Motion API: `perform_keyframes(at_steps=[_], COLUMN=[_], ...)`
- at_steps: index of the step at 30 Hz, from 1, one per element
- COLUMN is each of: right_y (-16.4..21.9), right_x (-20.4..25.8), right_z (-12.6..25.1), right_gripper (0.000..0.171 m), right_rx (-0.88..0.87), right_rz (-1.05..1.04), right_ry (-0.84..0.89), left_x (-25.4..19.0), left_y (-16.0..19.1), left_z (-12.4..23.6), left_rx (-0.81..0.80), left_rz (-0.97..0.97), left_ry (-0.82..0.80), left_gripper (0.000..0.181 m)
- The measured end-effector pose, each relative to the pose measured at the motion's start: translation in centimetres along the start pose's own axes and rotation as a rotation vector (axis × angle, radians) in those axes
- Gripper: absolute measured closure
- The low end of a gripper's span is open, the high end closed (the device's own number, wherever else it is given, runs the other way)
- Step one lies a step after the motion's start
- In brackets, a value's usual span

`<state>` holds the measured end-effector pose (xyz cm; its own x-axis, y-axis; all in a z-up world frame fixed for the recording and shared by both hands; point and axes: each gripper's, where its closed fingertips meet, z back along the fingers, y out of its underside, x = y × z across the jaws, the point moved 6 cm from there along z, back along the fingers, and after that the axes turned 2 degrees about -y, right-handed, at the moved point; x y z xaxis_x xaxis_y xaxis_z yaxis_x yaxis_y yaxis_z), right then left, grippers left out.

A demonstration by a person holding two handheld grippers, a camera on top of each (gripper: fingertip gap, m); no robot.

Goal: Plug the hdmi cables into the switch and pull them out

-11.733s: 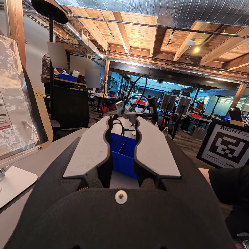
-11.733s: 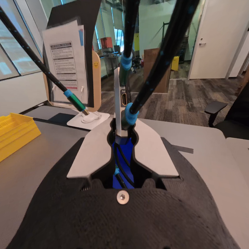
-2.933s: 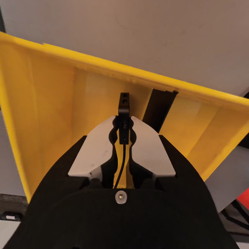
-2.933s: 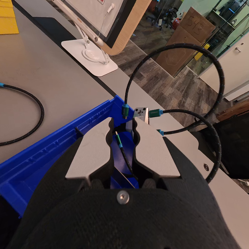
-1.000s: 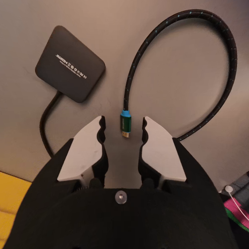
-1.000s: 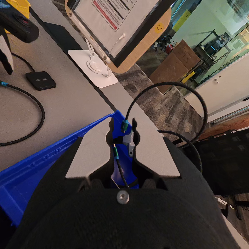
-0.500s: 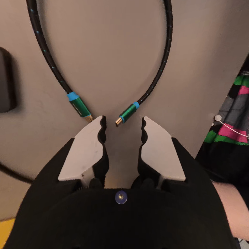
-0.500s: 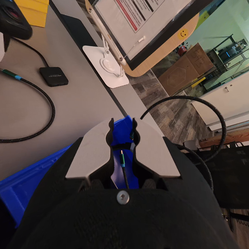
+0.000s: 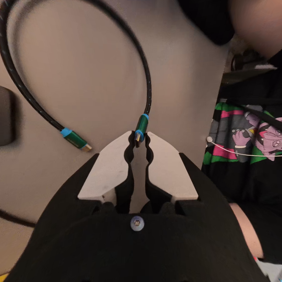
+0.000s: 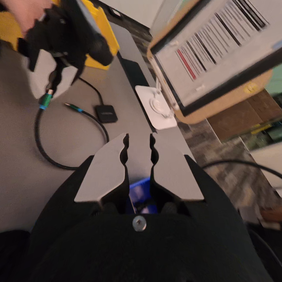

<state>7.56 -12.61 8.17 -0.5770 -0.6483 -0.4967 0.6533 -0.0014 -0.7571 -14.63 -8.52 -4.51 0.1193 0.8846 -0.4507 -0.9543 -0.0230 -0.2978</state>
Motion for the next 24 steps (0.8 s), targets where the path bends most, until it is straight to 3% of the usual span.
perform_keyframes(at_steps=[10, 20, 24], right_y=[-6.5, -6.5, -6.8], right_x=[8.0, 11.6, 12.1], right_z=[-5.7, -11.4, -12.4], right_gripper=[0.143, 0.129, 0.145], right_rx=[-0.243, -0.163, -0.171], right_rz=[0.031, 0.026, 0.036], right_ry=[-0.466, -0.536, -0.512], left_x=[-3.0, -5.1, -5.3], left_y=[0.2, 0.5, 0.5], left_z=[7.7, 12.0, 11.9], left_rx=[-0.271, -0.430, -0.429], left_rz=[-0.089, -0.137, -0.158], left_ry=[-0.266, -0.528, -0.535], left_gripper=[0.170, 0.170, 0.171])
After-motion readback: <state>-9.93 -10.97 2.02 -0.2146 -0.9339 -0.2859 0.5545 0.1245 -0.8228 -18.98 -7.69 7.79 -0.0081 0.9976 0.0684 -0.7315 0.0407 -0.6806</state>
